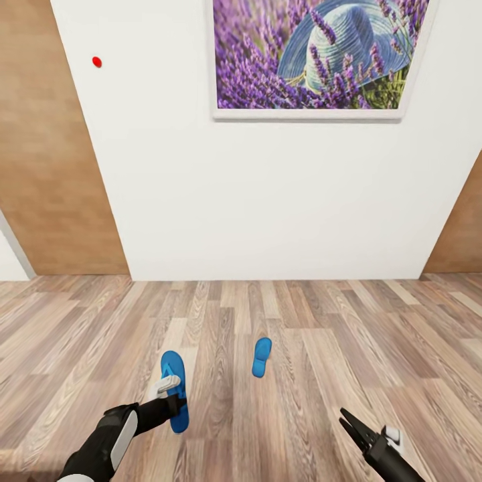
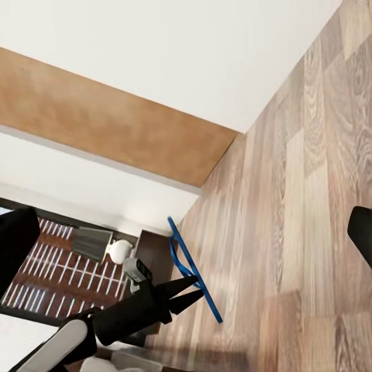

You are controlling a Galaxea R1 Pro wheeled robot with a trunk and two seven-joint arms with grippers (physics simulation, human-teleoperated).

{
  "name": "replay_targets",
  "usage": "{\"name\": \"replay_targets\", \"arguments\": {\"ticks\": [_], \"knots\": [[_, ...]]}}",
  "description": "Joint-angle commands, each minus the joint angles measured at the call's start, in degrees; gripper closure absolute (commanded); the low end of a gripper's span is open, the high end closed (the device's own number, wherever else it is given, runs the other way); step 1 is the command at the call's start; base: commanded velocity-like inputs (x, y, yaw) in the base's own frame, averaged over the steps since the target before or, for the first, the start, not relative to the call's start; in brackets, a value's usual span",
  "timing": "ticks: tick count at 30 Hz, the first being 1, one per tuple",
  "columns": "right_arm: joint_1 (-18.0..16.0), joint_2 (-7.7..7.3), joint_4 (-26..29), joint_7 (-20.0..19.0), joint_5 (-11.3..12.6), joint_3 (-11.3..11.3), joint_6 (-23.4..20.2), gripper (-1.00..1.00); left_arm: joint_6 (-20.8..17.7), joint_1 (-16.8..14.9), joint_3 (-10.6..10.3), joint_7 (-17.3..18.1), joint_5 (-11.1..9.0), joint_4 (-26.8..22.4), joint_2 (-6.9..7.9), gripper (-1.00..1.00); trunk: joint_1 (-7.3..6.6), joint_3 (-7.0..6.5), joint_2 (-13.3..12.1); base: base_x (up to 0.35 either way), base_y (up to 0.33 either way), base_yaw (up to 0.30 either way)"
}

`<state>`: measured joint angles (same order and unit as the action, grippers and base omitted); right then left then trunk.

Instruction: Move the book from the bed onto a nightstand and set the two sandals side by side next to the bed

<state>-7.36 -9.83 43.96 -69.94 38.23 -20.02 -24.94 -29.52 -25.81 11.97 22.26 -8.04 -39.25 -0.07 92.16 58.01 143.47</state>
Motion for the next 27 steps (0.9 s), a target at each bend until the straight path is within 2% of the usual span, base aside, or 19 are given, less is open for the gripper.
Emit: {"name": "replay_targets", "arguments": {"ticks": [1, 27], "knots": [[-0.03, 0.01, -0.01, -0.11, 0.26, -0.02, -0.54, -1.00, -0.45, -0.03, 0.16, 0.15, -0.40, -0.04, -0.02, 1.00, 0.00, 0.05, 0.02, 0.164, 0.000, 0.000], [-0.03, 0.08, -0.09, -0.11, 0.23, 0.06, -0.66, -1.00, -0.45, -0.03, 0.15, 0.15, -0.40, -0.04, -0.02, 1.00, 0.00, 0.05, 0.02, 0.164, 0.005, 0.000]]}}
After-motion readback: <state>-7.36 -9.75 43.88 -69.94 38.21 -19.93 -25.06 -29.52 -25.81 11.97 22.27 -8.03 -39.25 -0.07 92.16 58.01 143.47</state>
